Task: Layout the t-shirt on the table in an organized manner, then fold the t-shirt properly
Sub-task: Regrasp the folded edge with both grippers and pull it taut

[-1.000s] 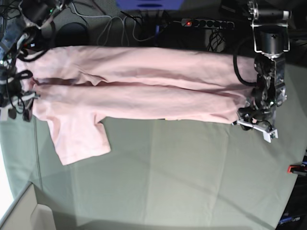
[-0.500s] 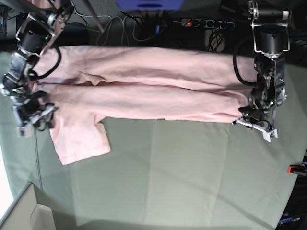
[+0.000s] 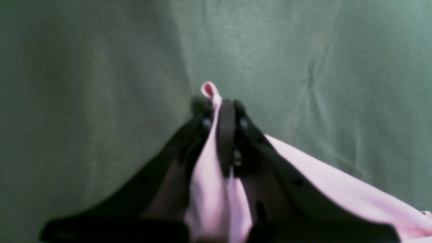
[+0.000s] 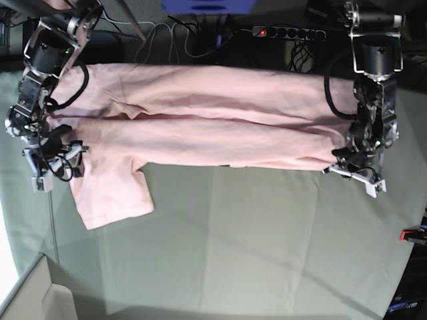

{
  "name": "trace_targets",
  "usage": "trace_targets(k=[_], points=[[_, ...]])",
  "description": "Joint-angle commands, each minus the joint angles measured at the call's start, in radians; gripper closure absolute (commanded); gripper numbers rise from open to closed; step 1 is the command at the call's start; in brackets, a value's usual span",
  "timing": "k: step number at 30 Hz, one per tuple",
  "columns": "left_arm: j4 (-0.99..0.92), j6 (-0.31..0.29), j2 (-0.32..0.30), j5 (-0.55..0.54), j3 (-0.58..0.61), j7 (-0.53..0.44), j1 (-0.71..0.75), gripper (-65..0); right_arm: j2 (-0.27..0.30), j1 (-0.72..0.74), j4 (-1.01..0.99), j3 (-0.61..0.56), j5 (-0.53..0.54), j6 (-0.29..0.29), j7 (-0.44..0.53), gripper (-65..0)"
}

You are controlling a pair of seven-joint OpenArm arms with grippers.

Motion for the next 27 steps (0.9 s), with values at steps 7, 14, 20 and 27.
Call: trace_targets(k=[7, 14, 20, 27], points=[[0.018, -0.002, -0.03, -0.003, -0.004, -0.018, -0.021, 0.0, 0.069, 0.008, -0.08, 0.003, 0.011, 0.006, 0.019, -34.4], [0.018, -0.002, -0.036, -0.005, -0.004, -0.02, -0.021, 0.0, 0.072, -0.009, -0.094, 0.002, 0.011, 0.006, 0.019, -28.8], [0.018, -0.002, -0.036, -0.003, -0.004, -0.02, -0.021, 0.0, 0.067, -0.01, -0.097, 0.002, 0.011, 0.006, 0.019, -3.0], [0.117, -0.002, -0.036, -0.005, -0.004, -0.015, -0.02, 0.0, 0.069, -0.004, -0.04, 0.011, 0.017, 0.006, 0.019, 0.0]])
